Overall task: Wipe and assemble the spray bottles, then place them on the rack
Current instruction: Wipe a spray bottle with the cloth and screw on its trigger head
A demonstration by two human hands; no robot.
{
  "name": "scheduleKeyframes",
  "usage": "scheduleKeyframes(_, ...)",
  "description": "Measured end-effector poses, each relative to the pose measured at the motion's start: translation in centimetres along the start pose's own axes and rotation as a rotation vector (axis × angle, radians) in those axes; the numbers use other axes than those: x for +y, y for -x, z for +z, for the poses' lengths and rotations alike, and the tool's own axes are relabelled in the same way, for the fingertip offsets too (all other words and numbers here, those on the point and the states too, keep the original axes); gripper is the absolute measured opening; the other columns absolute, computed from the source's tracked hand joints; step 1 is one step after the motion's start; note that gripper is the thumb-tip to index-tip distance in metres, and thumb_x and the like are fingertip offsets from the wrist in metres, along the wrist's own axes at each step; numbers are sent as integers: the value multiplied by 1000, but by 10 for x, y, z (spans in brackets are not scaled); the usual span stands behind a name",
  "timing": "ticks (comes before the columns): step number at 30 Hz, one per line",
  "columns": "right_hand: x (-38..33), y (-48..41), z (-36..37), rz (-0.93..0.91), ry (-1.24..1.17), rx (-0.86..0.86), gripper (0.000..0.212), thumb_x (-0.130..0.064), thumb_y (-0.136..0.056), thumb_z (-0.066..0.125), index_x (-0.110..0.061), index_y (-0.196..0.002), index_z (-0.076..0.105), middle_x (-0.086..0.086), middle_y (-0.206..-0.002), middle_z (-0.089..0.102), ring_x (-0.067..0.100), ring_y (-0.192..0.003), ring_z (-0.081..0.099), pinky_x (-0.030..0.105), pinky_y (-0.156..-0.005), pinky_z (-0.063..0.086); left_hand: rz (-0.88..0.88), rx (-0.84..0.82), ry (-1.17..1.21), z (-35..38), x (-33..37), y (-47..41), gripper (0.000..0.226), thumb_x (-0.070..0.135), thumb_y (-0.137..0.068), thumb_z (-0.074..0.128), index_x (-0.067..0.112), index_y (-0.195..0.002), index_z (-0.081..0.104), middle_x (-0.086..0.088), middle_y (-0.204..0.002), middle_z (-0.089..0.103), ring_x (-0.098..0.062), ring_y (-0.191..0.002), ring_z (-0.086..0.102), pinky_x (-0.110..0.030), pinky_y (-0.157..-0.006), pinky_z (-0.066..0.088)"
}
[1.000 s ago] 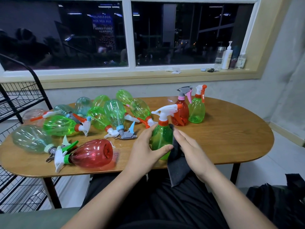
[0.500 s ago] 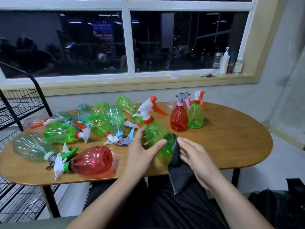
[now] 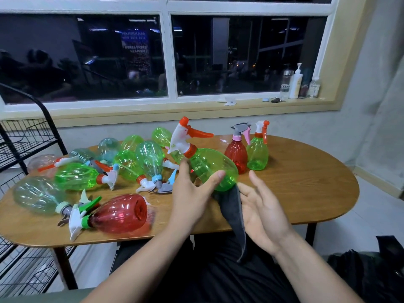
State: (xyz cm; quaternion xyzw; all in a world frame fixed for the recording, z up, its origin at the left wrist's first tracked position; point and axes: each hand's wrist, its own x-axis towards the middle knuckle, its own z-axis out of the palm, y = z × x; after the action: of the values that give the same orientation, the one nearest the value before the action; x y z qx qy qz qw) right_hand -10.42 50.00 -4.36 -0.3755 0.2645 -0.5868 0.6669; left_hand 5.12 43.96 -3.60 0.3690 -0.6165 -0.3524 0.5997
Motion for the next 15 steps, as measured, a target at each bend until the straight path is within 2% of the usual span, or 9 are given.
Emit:
scheduleKeyframes(5,-15,-5,-10,-77,31,56,66,-56,-109,39,-8,-147,61,18,-145,65,28,-127,67,44,-106,46,8,-24,-51,-1,-9,5,53,33,-84,90,25,-127,60,12,-119,76,-4,-112,71,-27,-98,56)
scheduleKeyframes(9,-3,-5,-7,-20,-3,36,59,-47,-112,38,-4,-148,59,21,-147,63,32,-138,60,47,-115,42,33,-49,-77,5,-8,7,57,43,-82,91,27,-127,61,14,-119,75,-6,-112,72,-39,-101,57)
scheduleKeyframes(11,1,-3,-9,7,-6,13,51,-36,-110,43,-4,-144,64,22,-145,63,33,-135,61,43,-112,47,43,-56,-106,6,-9,1,61,52,-80,89,28,-127,60,15,-119,75,-6,-113,71,-43,-101,57)
scheduleKeyframes(13,1,-2,-16,-20,59,19,42,-16,-106,46,0,-138,67,25,-138,67,33,-127,66,40,-108,53,28,-66,-110,8,-9,-8,60,58,-79,88,29,-124,60,13,-118,76,-8,-111,72,-45,-99,58)
scheduleKeyframes(15,-1,-3,-23,-96,182,62,41,5,-102,43,1,-135,67,26,-135,69,33,-126,68,40,-111,52,21,-69,-141,10,-8,-18,56,56,-80,87,27,-120,60,14,-114,76,-3,-107,72,-38,-96,58)
